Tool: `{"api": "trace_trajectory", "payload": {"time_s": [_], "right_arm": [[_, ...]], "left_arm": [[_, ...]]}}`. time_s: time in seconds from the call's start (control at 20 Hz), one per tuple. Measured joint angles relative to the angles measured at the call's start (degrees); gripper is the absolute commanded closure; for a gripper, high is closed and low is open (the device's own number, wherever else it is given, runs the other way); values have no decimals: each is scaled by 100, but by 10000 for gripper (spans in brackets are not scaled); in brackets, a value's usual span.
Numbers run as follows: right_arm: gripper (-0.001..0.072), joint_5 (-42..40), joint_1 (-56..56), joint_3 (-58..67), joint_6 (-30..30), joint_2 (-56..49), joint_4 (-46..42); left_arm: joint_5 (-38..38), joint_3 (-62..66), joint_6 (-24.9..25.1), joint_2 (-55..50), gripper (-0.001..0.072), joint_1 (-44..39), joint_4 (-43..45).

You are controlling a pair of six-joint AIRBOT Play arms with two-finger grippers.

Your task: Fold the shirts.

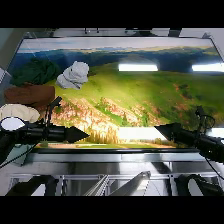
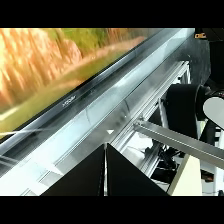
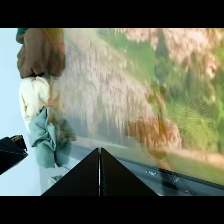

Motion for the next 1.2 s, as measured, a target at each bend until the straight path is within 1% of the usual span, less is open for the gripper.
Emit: {"api": "trace_trajectory", "payload": {"time_s": [0.8, 0.9, 0.95, 1.0, 1.1, 1.2], "right_arm": [[693, -2, 0, 0, 2, 0, 0], [692, -118, 0, 0, 0, 0, 22], [692, -249, 0, 0, 0, 0, 63], [692, -385, 0, 0, 0, 0, 111], [692, -592, 0, 0, 0, 0, 173], [692, -715, 0, 0, 0, 0, 236]], "left_arm": [[0, 0, 0, 0, 691, 0, 7], [15, 0, -2, 0, 691, 0, -28], [94, 0, -2, 0, 692, 0, -96], [212, 0, -2, 0, 708, 0, -136], [533, 103, -4, 0, 710, 2, -118], [999, 461, -7, -22, 704, 4, 304]]}}
